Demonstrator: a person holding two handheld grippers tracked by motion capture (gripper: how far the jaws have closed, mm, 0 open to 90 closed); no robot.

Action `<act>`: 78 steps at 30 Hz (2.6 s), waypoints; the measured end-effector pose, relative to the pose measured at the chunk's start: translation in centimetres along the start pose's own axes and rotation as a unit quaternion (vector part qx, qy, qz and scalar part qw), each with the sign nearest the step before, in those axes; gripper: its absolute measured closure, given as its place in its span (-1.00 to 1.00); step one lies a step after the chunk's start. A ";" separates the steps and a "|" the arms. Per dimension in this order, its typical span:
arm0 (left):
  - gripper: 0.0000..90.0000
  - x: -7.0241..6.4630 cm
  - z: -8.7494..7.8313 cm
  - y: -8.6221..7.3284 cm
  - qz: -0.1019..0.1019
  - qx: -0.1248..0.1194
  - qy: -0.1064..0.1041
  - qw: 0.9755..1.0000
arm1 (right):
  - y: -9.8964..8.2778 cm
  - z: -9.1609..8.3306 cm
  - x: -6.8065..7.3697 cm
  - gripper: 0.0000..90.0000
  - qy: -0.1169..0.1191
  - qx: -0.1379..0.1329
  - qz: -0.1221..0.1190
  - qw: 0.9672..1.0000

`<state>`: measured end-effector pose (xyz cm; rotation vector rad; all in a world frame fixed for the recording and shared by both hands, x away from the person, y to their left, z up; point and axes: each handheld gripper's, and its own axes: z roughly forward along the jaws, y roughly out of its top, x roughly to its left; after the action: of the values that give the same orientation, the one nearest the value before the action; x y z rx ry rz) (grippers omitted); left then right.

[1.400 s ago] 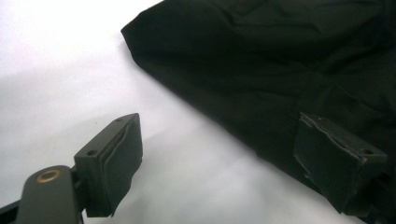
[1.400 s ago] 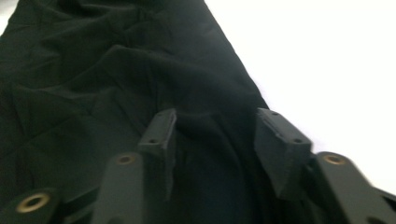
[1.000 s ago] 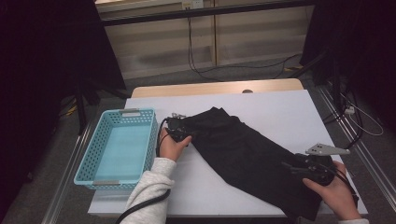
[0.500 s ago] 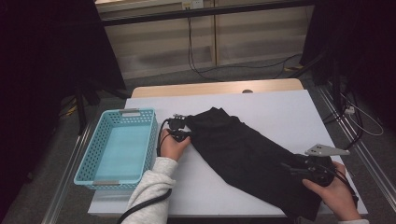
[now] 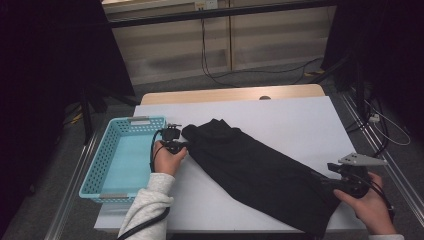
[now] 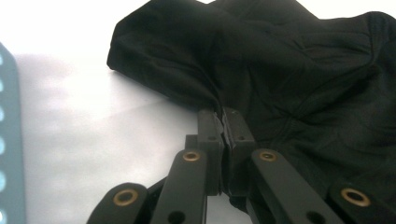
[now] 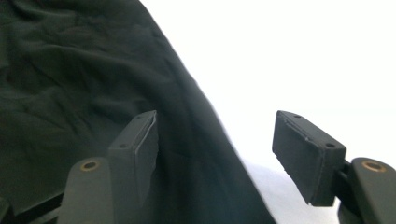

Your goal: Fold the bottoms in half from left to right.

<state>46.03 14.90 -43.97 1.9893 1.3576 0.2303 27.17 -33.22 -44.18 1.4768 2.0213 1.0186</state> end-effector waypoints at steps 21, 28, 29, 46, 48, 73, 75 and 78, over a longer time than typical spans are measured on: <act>0.94 -0.3 0.0 0.2 0.003 0.004 0.009 1.000 | -1.6 0.9 0.6 0.95 0.003 0.031 -0.004 1.000; 0.94 -0.4 -0.1 0.4 0.004 0.004 0.009 1.000 | -1.9 -0.8 -1.5 0.93 -0.003 0.011 0.020 1.000; 0.94 -0.5 0.0 0.4 0.004 0.003 0.008 1.000 | -1.8 -0.9 -1.4 0.79 0.003 0.008 0.018 1.000; 0.94 -0.2 0.1 0.3 0.000 0.009 0.016 1.000 | -1.9 -0.6 -1.9 0.94 -0.010 0.016 0.004 1.000; 0.94 -0.2 0.2 0.3 0.001 0.012 0.020 1.000 | -2.0 -0.7 -2.0 0.86 -0.019 0.019 0.003 1.000; 0.94 0.3 -0.1 0.4 0.000 0.011 0.026 1.000 | -2.3 -2.2 -2.8 0.50 -0.028 0.015 0.016 0.999; 0.94 0.2 -0.1 0.4 0.002 0.010 0.024 1.000 | -2.4 -1.9 -2.5 0.34 -0.018 0.020 0.013 1.000; 0.93 0.2 -0.2 0.4 0.003 0.007 0.023 1.000 | -2.4 -0.9 -1.9 0.19 -0.010 0.031 0.012 0.999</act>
<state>46.31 15.05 -43.63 2.0122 1.3859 0.2722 25.67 -35.72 -45.57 1.5398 2.0429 0.9532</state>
